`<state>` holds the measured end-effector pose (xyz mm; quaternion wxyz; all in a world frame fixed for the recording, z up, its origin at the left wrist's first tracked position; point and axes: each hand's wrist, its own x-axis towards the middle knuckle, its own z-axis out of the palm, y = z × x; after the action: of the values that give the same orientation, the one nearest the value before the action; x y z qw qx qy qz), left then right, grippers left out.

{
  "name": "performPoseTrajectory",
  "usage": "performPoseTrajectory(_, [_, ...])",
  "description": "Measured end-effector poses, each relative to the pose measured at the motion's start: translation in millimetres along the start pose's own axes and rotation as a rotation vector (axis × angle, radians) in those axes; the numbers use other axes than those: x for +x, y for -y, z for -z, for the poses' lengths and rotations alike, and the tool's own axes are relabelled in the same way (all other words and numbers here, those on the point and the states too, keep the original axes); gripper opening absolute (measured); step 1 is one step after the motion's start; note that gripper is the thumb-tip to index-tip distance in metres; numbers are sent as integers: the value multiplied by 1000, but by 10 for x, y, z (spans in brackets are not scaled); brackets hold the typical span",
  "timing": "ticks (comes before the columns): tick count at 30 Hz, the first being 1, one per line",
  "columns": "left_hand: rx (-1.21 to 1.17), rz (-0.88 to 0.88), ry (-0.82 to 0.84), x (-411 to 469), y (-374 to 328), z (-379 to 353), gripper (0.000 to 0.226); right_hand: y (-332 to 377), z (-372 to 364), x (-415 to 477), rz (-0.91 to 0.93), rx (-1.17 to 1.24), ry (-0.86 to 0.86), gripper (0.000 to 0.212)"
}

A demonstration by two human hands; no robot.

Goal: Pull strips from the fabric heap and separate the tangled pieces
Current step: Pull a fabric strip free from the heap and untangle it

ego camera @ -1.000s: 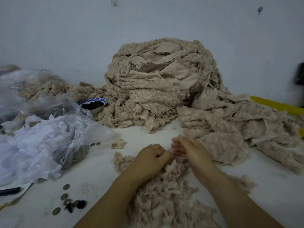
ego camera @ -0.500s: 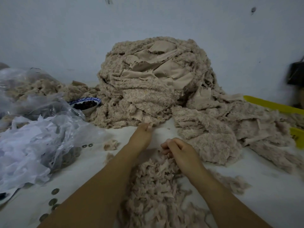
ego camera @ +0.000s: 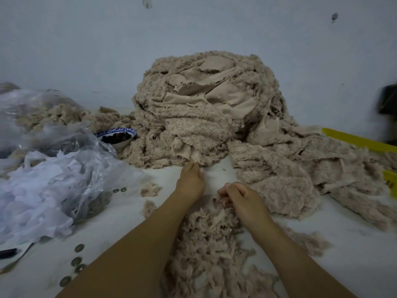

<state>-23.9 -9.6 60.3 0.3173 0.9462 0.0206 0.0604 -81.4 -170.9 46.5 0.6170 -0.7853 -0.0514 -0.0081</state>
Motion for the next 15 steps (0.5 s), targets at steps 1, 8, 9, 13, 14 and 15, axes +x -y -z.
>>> performPoseTrajectory(1, [-78,-31,-28,-54,2,33,45,-12,-5,10,3,4,-3,32])
performPoseTrajectory(8, [-242,-436,32,-788,-241,84,35,33,34,86,-129,455,-46,61])
performPoseTrajectory(9, [-232,-462,18,-826,-269,92,36,31,63,87,-145,503,-46,64])
performPoseTrajectory(13, [-206,-496,16,-964,-323,52,44,33,114,74,-198,522,-27,51])
performPoseTrajectory(14, [-229,-489,15,-991,-308,24,45,40,118,69,-188,526,-10,50])
performPoseTrajectory(15, [-255,-483,16,-1012,-284,-15,44,41,124,65,-170,526,21,52])
